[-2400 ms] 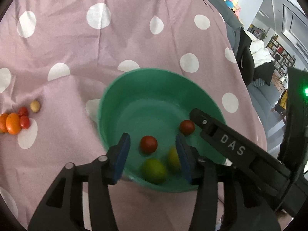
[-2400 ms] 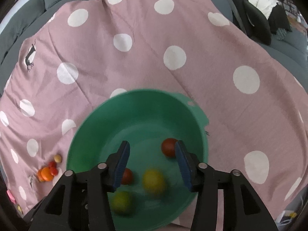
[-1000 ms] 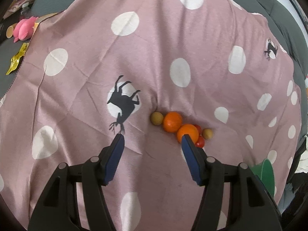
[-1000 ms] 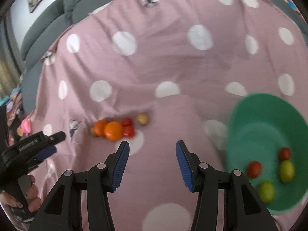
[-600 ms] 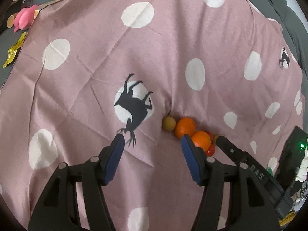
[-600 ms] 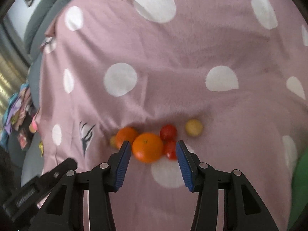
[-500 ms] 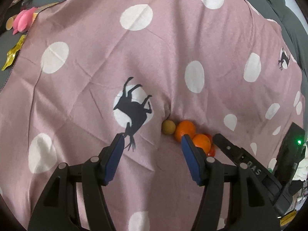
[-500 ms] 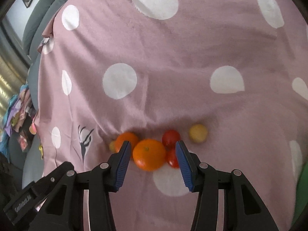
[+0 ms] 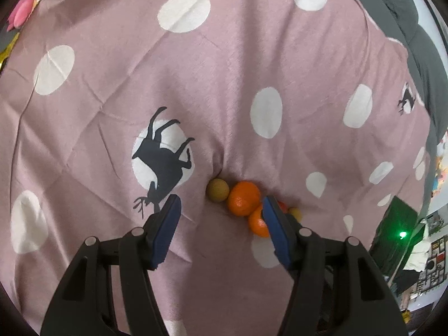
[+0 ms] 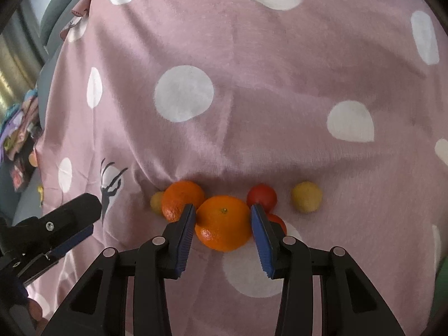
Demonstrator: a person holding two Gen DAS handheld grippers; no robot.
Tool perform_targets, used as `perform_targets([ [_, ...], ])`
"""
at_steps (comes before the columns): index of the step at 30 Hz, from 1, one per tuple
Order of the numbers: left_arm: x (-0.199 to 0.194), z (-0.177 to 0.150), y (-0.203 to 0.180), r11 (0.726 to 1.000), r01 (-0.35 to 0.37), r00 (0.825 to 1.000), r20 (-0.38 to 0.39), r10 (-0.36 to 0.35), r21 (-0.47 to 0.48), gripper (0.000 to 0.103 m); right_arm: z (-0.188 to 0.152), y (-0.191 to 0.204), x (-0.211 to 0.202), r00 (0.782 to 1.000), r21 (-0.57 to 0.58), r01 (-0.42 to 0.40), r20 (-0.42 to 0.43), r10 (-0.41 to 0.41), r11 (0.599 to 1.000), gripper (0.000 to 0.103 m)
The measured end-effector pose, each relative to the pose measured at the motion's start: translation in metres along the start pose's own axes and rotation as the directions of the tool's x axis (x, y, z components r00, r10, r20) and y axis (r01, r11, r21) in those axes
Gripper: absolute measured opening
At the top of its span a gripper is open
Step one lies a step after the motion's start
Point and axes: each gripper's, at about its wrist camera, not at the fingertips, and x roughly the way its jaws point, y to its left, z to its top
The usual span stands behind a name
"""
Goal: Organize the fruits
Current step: 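Grasp the small orange with the left tool while the right tool holds the large orange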
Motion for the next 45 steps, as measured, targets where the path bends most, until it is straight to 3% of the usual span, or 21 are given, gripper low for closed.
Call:
perform_targets([
  [9, 0.005, -0.003, -0.007, 0.999, -0.017, 1.0, -0.005, 0.017, 0.042, 0.06, -0.003, 0.014, 0.005, 0.998, -0.072, 0.064, 0.026, -0.062, 0.995, 0.042],
  [15, 0.01, -0.005, -0.004, 0.999, -0.029, 1.0, -0.011, 0.03, 0.039, 0.06, 0.0, 0.007, -0.014, 0.999, -0.035, 0.041, 0.022, -0.041, 0.999, 0.041],
  [21, 0.016, -0.01, -0.018, 0.998, -0.023, 0.999, -0.021, 0.024, 0.066, 0.06, -0.017, -0.024, -0.047, 1.0, 0.074, 0.018, -0.008, -0.017, 0.997, 0.041],
  [25, 0.03, -0.012, -0.04, 0.994, 0.02, 0.999, -0.032, -0.017, 0.107, 0.054, -0.046, -0.043, -0.055, 0.989, 0.12, 0.147, -0.055, -0.141, 0.982, 0.041],
  [26, 0.037, -0.012, -0.045, 0.992, 0.012, 0.999, -0.043, -0.006, 0.126, 0.048, -0.053, -0.046, -0.057, 0.985, 0.127, 0.172, -0.053, -0.167, 0.977, 0.041],
  [28, 0.048, -0.011, -0.053, 0.986, -0.027, 0.999, -0.04, 0.033, 0.163, 0.043, -0.064, -0.053, -0.063, 0.991, 0.161, 0.136, -0.034, -0.133, 0.977, 0.041],
  [33, 0.071, -0.011, -0.052, 0.98, -0.088, 0.992, -0.068, 0.102, 0.18, 0.042, -0.063, -0.059, -0.063, 0.993, 0.152, 0.118, -0.03, -0.114, 0.981, 0.041],
  [42, 0.091, -0.018, -0.058, 0.976, -0.06, 0.993, -0.088, 0.081, 0.211, 0.042, -0.064, -0.059, -0.065, 0.992, 0.152, 0.128, -0.038, -0.124, 0.98, 0.041],
  [45, 0.102, -0.022, -0.067, 0.965, -0.102, 0.989, -0.077, 0.124, 0.243, 0.041, -0.064, -0.059, -0.065, 0.992, 0.15, 0.129, -0.036, -0.124, 0.98, 0.041],
])
